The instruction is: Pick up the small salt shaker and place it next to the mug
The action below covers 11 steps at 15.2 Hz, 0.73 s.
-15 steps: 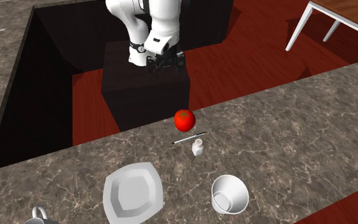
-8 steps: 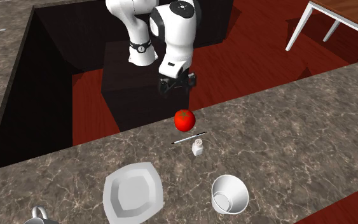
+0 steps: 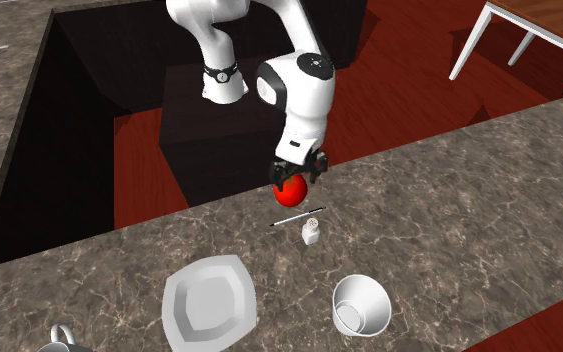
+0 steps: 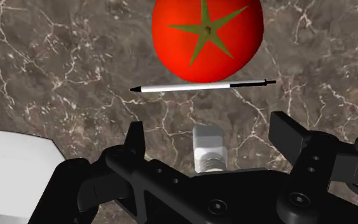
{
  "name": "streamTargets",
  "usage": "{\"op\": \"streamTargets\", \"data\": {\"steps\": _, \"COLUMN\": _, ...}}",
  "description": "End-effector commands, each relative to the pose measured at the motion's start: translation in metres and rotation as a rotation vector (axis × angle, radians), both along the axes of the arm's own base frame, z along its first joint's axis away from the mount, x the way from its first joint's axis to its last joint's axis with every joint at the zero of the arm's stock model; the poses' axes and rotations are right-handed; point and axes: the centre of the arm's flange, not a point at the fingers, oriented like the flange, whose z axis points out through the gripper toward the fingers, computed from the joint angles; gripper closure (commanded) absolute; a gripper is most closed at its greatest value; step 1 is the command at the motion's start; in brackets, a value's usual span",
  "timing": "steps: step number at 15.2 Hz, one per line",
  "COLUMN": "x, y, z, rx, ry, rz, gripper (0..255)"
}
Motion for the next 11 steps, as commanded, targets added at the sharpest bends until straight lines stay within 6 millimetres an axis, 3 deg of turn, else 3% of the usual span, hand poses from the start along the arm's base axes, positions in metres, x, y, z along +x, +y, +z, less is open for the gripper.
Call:
{"op": "streamTargets", "data": {"steps": 1, "x": 0.019, "y": 0.009, "z": -0.015, "rx": -0.006, "ry": -0.014, "rz": 0.002, "gripper": 0}}
{"op": "streamTargets", "data": {"steps": 6, "x": 0.063, "y": 0.032, "z": -0.054, "rx": -0.020, "ry": -0.048, "rz": 0.007, "gripper": 0}}
{"op": "streamTargets", "data": {"steps": 11, "x": 0.066, "y": 0.030, "z": -0.075, "rx": -0.020, "ry": -0.048, "rz": 0.007, "gripper": 0}}
